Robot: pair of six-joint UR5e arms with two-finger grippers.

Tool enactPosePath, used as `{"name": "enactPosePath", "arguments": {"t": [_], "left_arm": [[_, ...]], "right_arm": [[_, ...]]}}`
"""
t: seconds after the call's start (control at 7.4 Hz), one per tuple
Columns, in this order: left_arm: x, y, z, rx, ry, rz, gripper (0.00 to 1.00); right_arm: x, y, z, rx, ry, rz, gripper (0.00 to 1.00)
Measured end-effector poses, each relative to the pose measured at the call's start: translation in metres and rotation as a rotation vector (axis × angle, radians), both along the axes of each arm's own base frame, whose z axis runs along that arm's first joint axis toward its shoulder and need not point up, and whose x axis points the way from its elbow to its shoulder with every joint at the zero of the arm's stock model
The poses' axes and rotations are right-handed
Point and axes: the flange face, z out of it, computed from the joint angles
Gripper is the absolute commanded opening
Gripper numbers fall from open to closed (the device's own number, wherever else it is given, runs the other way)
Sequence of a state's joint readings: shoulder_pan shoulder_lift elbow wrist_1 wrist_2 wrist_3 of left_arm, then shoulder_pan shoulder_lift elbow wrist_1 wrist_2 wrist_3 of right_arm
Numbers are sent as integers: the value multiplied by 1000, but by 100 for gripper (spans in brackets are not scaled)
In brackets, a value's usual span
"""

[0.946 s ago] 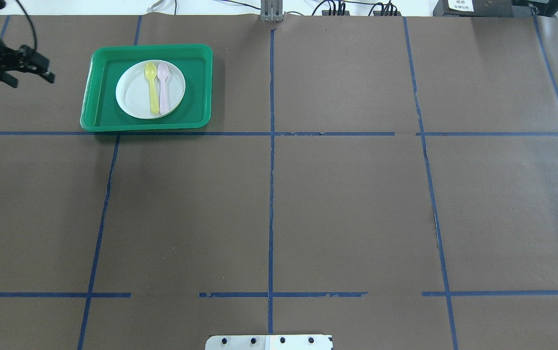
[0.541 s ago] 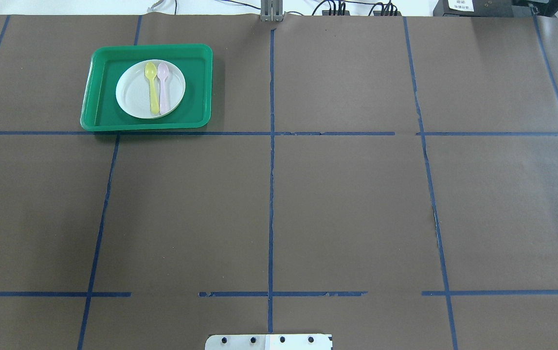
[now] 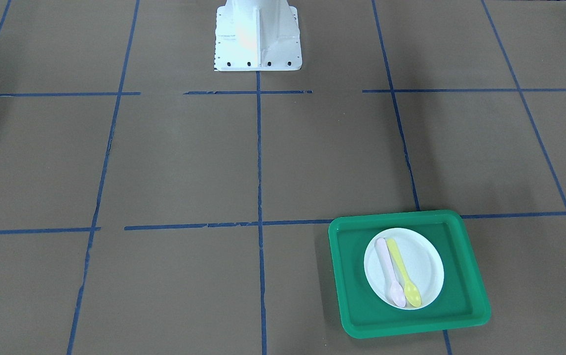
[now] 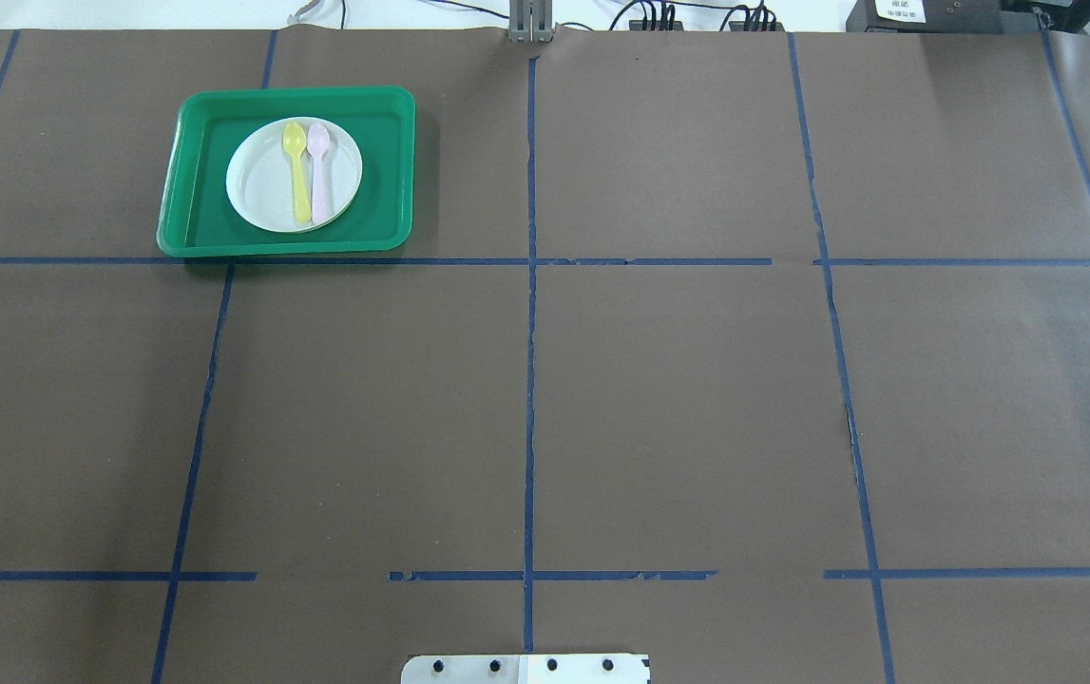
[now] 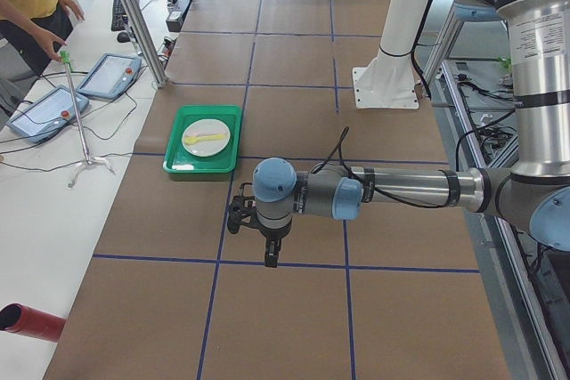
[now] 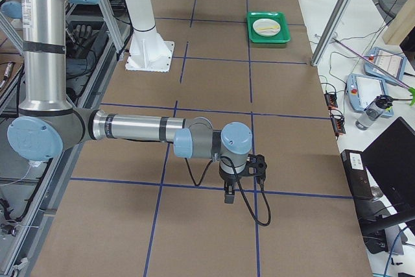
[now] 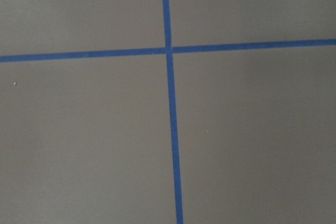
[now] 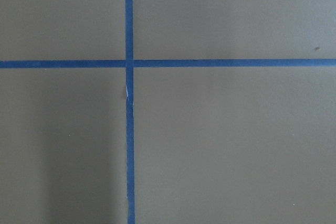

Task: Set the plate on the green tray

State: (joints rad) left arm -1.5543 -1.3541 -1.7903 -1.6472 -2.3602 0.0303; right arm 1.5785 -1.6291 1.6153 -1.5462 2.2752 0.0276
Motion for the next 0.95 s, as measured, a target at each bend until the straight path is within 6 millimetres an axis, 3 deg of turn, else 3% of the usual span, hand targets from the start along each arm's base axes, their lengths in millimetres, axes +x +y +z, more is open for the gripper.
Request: {"name": "enactPosePath", "arguments": {"t": [0.27,0.95], "left_arm": [[-13,10,8,15,-6,-1,100],[-16,4,0,43,-10,-4,100]], "right_arm": [[0,0,0,0,0,0,100],[0,0,0,0,0,0,100]]}}
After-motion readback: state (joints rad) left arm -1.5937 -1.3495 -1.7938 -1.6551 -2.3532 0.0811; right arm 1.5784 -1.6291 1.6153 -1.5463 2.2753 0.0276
